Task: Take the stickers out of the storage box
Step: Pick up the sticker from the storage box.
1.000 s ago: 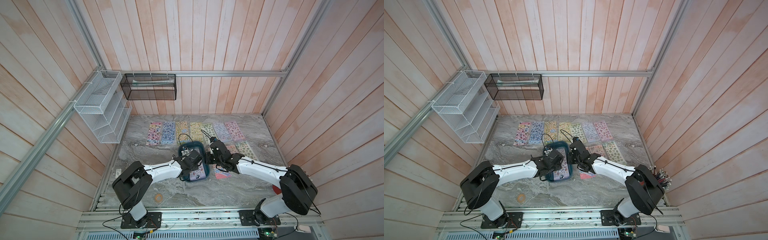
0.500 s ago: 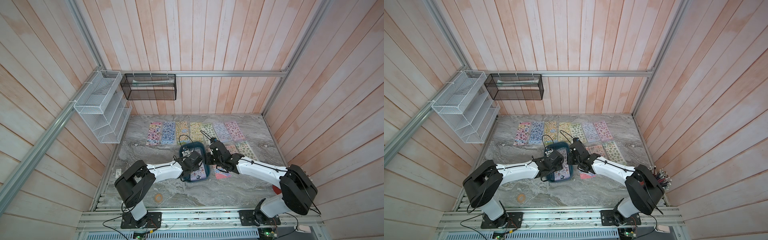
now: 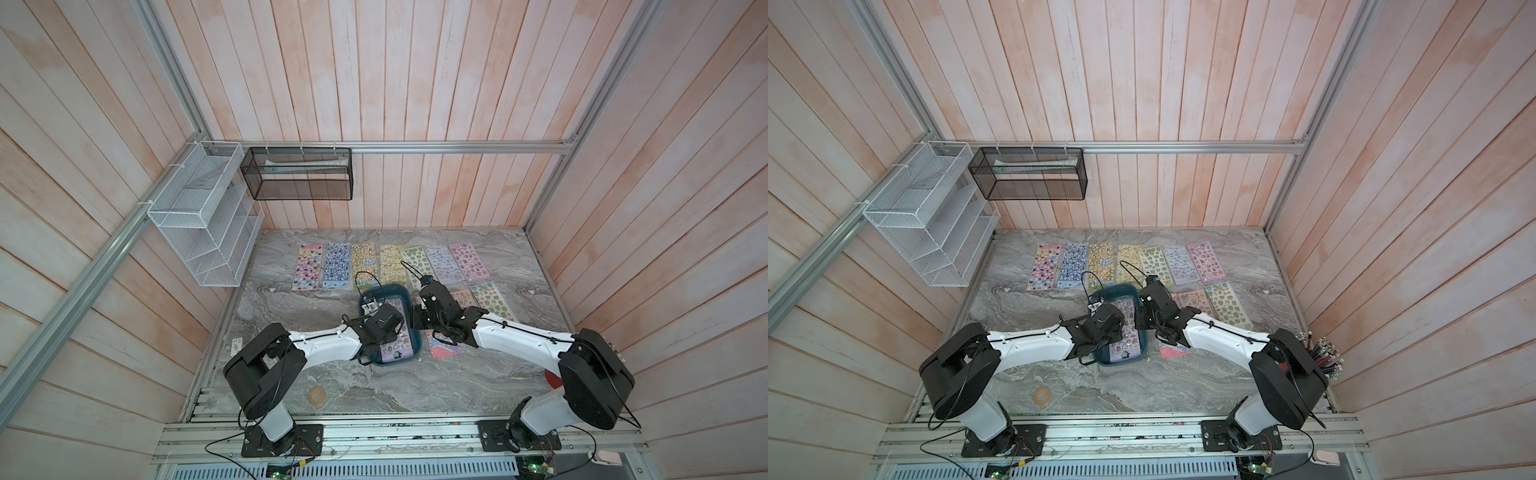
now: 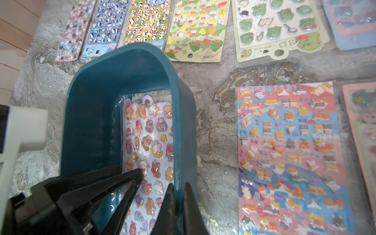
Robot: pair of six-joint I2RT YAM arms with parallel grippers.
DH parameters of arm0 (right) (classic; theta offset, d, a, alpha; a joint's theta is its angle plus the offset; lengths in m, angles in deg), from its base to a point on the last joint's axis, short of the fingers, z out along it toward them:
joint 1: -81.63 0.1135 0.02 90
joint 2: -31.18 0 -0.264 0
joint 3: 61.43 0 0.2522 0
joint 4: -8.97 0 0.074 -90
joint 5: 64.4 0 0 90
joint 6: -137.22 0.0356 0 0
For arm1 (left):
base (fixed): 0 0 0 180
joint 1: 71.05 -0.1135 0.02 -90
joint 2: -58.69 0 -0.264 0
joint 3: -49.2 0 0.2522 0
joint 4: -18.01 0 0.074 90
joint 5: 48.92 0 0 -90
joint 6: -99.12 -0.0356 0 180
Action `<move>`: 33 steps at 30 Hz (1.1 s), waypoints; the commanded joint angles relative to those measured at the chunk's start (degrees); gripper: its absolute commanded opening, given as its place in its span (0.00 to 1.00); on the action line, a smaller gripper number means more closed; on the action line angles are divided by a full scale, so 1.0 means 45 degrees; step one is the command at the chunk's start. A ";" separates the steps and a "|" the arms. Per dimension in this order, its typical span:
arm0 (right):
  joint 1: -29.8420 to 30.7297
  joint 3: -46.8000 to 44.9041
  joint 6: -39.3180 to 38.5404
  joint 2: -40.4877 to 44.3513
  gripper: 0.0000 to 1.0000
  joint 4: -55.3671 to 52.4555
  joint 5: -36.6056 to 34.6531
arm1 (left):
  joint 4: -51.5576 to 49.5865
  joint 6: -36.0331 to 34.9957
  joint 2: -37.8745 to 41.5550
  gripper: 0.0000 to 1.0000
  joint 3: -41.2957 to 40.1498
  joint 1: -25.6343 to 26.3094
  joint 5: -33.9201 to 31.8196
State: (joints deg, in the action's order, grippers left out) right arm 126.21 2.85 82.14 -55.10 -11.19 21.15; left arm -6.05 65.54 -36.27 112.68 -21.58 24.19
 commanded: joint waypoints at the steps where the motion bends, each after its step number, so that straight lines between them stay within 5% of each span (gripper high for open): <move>1: 0.0007 0.0251 0.0014 -0.0161 0.00 0.0329 -0.0012 | 0.0103 -0.0058 0.0710 0.46 -0.0188 -0.0057 0.0081; 33: 0.0001 0.0376 -0.0087 -0.0573 0.00 0.0346 0.0183 | 0.0366 -0.0391 0.1505 0.25 0.0514 0.0197 0.0256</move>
State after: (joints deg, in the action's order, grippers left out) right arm 126.16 2.96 82.14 -57.11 -10.82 21.24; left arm -5.11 64.65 -29.60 113.75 -20.99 24.80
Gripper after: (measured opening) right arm 0.084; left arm 0.260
